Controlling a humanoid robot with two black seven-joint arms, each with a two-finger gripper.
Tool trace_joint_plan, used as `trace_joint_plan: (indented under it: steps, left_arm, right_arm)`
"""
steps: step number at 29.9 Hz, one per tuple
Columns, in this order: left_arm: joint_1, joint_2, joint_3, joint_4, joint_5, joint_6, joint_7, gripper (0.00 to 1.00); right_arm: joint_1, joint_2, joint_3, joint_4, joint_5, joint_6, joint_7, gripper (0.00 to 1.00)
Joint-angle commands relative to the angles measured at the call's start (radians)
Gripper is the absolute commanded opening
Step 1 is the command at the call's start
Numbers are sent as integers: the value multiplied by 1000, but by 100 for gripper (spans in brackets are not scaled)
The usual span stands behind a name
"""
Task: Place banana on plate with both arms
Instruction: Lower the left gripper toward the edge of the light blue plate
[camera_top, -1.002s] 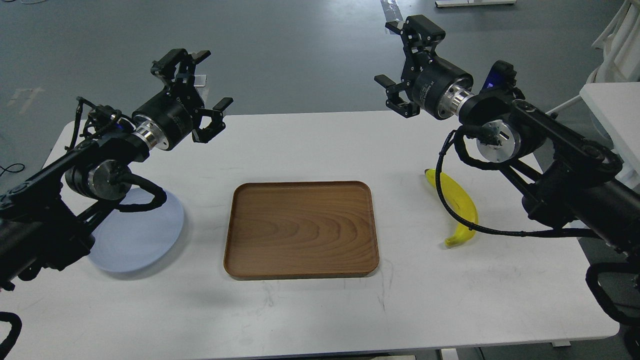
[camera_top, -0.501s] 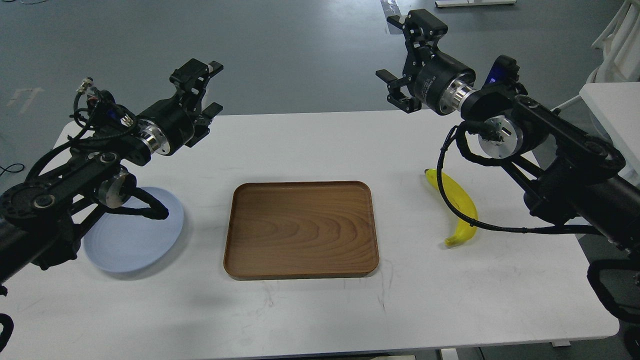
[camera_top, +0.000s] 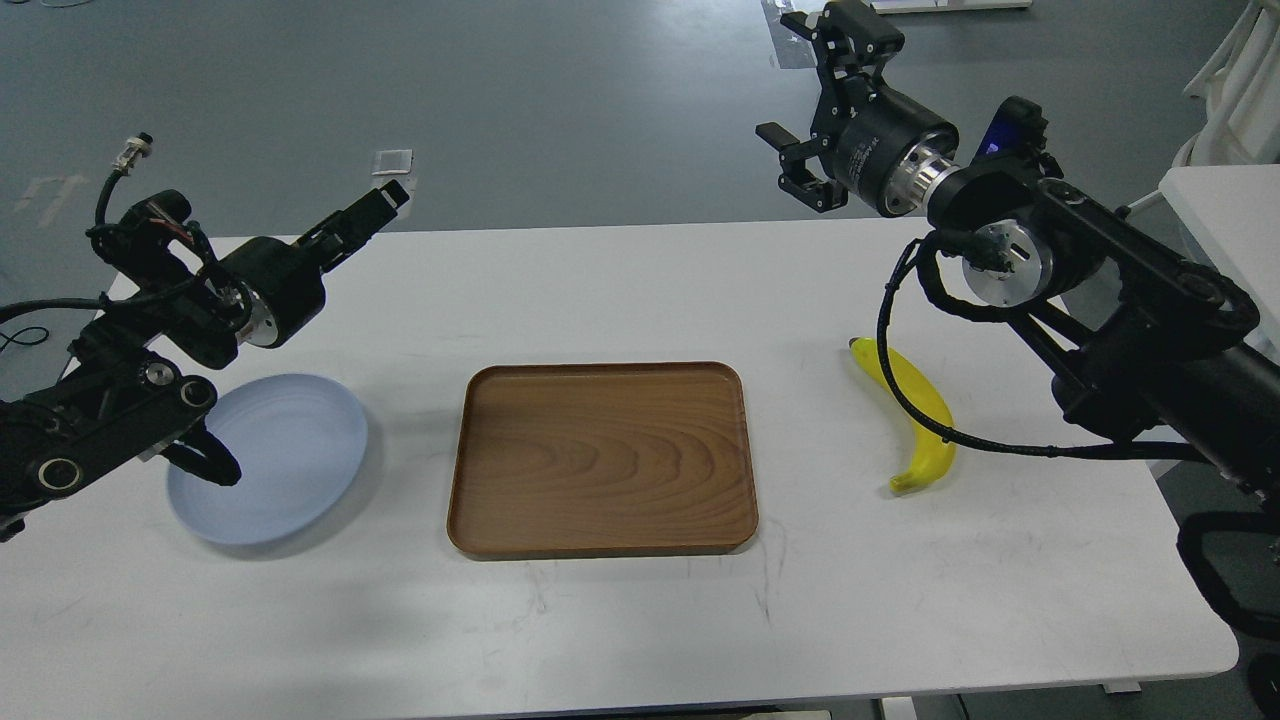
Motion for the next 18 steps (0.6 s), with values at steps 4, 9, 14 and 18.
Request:
trace_joint_plan:
  steps: [4,9,14,18]
  left_arm:
    - [14,82,98,0,36,15,-5,98]
    - [27,140,135,0,35,19,-14,97]
    - [51,205,135,-22,20,35,-51,91]
    - [76,286,147,-25,24,33,-94,91]
  right_arm:
    - [43,-10,5,2,3,1,-1,100]
    - [59,-19,5,2,5,1,-1,100]
    - [65,-19,8,3,6,0,-3,100]
    - [71,-20,9,3,11,0,-4,100]
